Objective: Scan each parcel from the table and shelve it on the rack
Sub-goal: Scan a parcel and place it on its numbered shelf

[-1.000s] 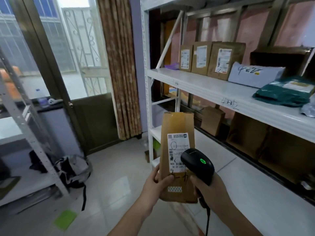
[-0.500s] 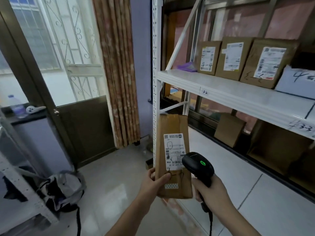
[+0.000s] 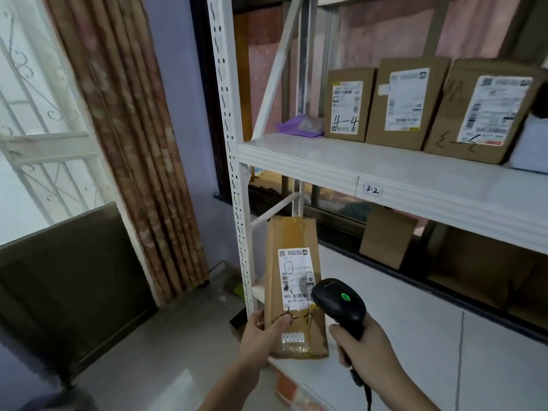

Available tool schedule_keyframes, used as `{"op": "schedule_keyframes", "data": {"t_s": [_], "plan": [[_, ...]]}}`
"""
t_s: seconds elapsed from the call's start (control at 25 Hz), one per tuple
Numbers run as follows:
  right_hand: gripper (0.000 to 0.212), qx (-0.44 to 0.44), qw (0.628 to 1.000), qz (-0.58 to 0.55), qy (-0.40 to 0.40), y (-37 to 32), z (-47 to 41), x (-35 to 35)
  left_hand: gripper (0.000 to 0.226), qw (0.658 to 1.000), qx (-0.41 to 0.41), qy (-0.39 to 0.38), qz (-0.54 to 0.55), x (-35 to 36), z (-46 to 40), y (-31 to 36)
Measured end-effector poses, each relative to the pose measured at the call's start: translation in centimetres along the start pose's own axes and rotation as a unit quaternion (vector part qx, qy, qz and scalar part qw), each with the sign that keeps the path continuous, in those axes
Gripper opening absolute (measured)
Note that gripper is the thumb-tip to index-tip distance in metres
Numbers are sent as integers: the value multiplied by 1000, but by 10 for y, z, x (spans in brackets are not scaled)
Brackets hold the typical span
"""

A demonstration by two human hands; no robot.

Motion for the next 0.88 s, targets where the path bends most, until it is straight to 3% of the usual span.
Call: {"op": "schedule_keyframes", "data": {"t_s": [0.24, 0.48, 0.6, 0.76, 0.88], "plan": [[13, 40, 998, 12, 44, -5, -87, 15, 84, 997, -31, -72, 28, -5, -125, 24], [19, 89, 991, 36, 93, -10, -150, 28, 77, 990, -88, -111, 6, -3, -248, 35], [16, 102, 987, 43, 119, -8, -174, 41, 64, 986, -113, -120, -37, 0, -306, 31], [31, 122, 980, 22, 158, -3, -192, 67, 54, 979, -140, -95, -116, 5, -359, 26], [39, 132, 974, 11, 183, -3, -197, 86, 51, 970, -131, -118, -167, 7, -397, 15]]}}
Point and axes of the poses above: each hand's wrist, its own z-axis away from the middle knuckle, its own x-axis out of the palm, y = z × x, the point moved 1 cm from there along -z, towards the middle knuckle, and after that the axes turned 3 degrees about -z, right-handed, at the moved point
